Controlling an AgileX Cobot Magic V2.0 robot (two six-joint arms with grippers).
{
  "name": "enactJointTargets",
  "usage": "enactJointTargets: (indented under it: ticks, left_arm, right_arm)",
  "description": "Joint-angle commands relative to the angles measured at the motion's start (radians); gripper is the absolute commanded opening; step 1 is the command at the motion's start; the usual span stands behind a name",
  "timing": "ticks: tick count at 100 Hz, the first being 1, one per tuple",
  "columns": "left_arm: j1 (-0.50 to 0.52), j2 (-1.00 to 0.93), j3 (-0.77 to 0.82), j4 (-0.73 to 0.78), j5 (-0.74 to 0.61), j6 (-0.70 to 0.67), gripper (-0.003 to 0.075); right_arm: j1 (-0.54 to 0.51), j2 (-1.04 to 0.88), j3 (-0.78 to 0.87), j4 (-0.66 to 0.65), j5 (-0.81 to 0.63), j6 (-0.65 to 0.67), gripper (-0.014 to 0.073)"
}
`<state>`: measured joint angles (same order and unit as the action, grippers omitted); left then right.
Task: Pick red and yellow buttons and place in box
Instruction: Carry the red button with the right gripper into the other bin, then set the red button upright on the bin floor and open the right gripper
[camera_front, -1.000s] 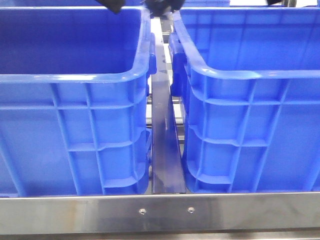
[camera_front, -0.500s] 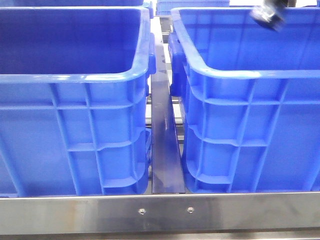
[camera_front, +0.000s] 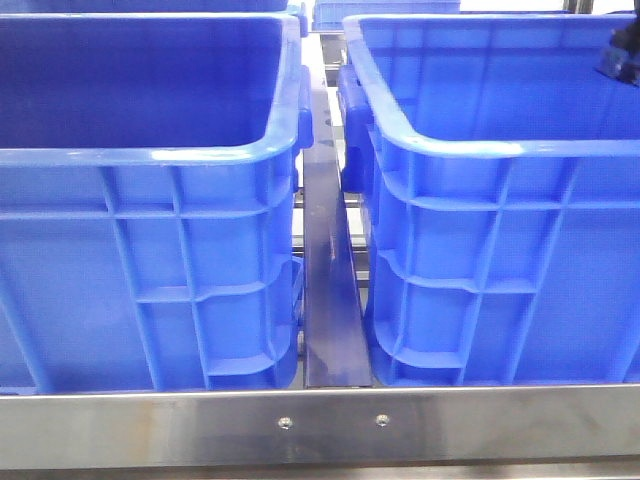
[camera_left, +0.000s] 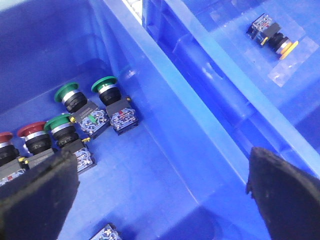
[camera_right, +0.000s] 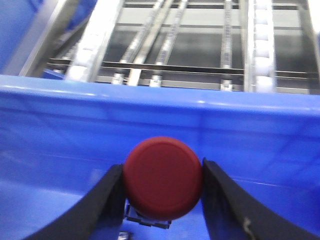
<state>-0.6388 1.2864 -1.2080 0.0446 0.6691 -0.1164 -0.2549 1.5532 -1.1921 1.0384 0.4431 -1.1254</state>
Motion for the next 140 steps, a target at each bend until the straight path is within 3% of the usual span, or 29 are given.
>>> enactJointTargets:
  ticks: [1, 39, 89, 96, 115, 140]
  left_arm:
    - [0.001, -0.033, -0.034, 0.001, -0.053, -0.006, 0.064]
    - [0.001, -0.033, -0.034, 0.001, -0.055, -0.006, 0.064]
    - [0.001, -0.033, -0.034, 0.001, -0.057, -0.006, 0.064]
    - [0.001, -0.033, -0.034, 0.001, -0.057, -0.006, 0.064]
    - [0.001, -0.033, -0.034, 0.001, -0.057, -0.006, 0.064]
    - [0.001, -0.033, -0.034, 0.001, -0.057, -0.006, 0.0639]
  right_arm:
    - [0.008, -0.008, -0.032, 0.031, -0.062, -0.051, 0.0129]
    - [0.072, 0.135, -0.032, 0.032, -0.245, -0.103, 0.0129]
    - [0.077, 0.205, -0.032, 0.032, -0.216, -0.103, 0.0137]
    - [0.077, 0.205, -0.032, 0.032, -0.201, -0.103, 0.0186]
    - [0.077, 0.205, -0.032, 0.032, -0.186, -0.103, 0.0433]
    - [0.077, 0.199, -0.032, 0.032, -0.186, -0.103, 0.0447]
